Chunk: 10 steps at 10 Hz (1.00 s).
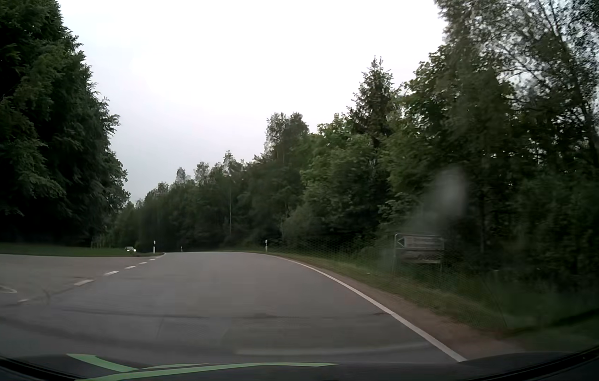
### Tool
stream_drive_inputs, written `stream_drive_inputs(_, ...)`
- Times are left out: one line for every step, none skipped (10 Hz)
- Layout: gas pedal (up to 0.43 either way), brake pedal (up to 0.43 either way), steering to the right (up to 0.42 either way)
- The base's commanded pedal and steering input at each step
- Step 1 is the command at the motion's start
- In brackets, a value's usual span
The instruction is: Follow the waypoints while adhering to traffic rules and regulations
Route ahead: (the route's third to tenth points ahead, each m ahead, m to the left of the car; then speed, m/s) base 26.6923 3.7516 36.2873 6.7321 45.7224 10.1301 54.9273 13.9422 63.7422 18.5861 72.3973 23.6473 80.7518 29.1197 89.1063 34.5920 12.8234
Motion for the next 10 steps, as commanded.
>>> stream_drive_inputs(0.13, 0.0, -0.05)
stream_drive_inputs(0.13, 0.0, -0.049)
stream_drive_inputs(0.11, 0.0, -0.049)
stream_drive_inputs(0.087, 0.0, -0.048)
stream_drive_inputs(0.079, 0.0, -0.047)
stream_drive_inputs(0.079, 0.0, -0.045)
stream_drive_inputs(0.079, 0.0, -0.044)
stream_drive_inputs(0.079, 0.0, -0.044)
stream_drive_inputs(0.079, 0.0, -0.043)
stream_drive_inputs(0.079, 0.0, -0.043)
